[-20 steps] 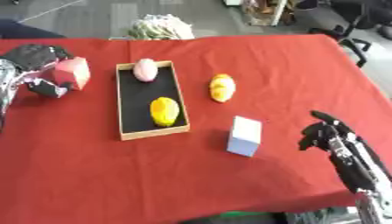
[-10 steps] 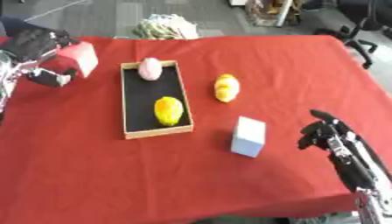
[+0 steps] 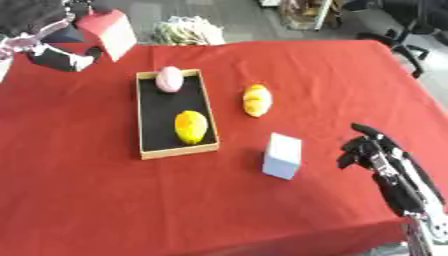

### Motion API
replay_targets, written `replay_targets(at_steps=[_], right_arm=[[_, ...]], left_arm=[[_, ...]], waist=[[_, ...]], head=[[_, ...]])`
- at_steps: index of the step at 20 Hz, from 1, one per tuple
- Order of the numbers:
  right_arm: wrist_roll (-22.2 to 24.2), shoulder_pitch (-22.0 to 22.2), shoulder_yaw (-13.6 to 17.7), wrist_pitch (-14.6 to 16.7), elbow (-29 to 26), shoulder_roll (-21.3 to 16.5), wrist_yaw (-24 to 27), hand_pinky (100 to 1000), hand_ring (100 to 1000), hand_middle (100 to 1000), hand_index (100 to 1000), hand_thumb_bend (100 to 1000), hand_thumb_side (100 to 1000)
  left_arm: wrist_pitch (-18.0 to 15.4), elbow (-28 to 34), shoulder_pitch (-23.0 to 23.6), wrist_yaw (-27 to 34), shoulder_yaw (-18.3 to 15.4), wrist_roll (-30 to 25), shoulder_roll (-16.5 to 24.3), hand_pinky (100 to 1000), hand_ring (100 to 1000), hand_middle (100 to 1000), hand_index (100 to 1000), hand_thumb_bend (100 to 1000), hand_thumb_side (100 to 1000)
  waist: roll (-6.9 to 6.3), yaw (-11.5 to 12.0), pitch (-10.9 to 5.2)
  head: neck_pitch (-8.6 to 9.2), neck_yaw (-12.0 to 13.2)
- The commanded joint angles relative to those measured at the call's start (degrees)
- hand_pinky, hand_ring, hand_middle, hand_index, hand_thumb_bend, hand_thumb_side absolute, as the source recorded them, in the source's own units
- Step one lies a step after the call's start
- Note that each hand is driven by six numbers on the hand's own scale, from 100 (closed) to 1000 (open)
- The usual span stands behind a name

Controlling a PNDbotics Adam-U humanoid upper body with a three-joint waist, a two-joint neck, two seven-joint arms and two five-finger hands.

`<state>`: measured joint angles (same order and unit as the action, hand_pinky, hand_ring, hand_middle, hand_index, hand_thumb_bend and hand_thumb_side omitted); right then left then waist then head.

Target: Pick up objects on the table and place them in the box.

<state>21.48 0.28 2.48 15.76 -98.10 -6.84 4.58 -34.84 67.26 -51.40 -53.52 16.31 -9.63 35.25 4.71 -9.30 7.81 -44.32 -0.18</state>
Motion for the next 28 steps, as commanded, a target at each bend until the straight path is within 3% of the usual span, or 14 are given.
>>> replay_targets(at_steps=[1,4,8,16,20,26,28], right_arm=[[0.04,-0.22,0.27,0.10,-1.24,-1.36,0.00,533,560,590,890,100,641],[0.19,-0.06,0.12,0.16,-1.15,-1.36,0.11,533,560,590,890,100,633],[0.44,-0.01,-0.09,0.18,-1.06,-1.18,0.27,533,561,591,890,100,641],[0.84,0.18,-0.44,0.20,-0.88,-1.02,0.50,534,561,591,890,100,646],[0.97,0.12,-0.47,0.14,-0.89,-0.92,0.54,534,561,592,890,100,647],[0.94,0.13,-0.33,0.08,-0.93,-0.85,0.53,535,561,592,890,100,649],[0.85,0.10,-0.21,0.09,-0.95,-0.88,0.46,535,561,592,890,100,646]], left_arm=[[-1.38,3.65,-1.15,3.42,3.77,-5.70,-0.42,644,522,524,684,100,251],[-2.33,2.38,-1.56,1.93,5.91,-8.73,-3.42,658,540,544,698,100,259],[-1.80,-1.74,-1.64,-3.39,5.51,-8.50,-7.85,664,550,557,710,100,263],[3.37,-10.25,-1.54,-18.82,1.82,3.42,-13.32,677,570,582,729,112,262],[4.68,-13.24,-1.48,-24.32,0.94,7.62,-14.35,730,650,684,806,146,278],[3.15,-15.14,-1.09,-26.71,0.38,5.70,-13.86,819,785,844,912,309,399],[2.43,-13.58,-1.23,-25.28,0.25,4.56,-12.77,838,806,868,923,305,524]], waist=[[-0.60,-0.25,-0.64],[-0.38,-0.39,-0.87],[-0.07,-0.45,-1.01],[0.31,-1.06,-1.10],[0.25,-1.23,-1.05],[0.15,-1.24,-1.00],[0.08,-1.08,-0.99]], head=[[0.21,-0.04],[0.21,0.08],[0.21,0.24],[0.21,0.64],[0.21,0.65],[0.21,0.46],[0.21,0.35]])
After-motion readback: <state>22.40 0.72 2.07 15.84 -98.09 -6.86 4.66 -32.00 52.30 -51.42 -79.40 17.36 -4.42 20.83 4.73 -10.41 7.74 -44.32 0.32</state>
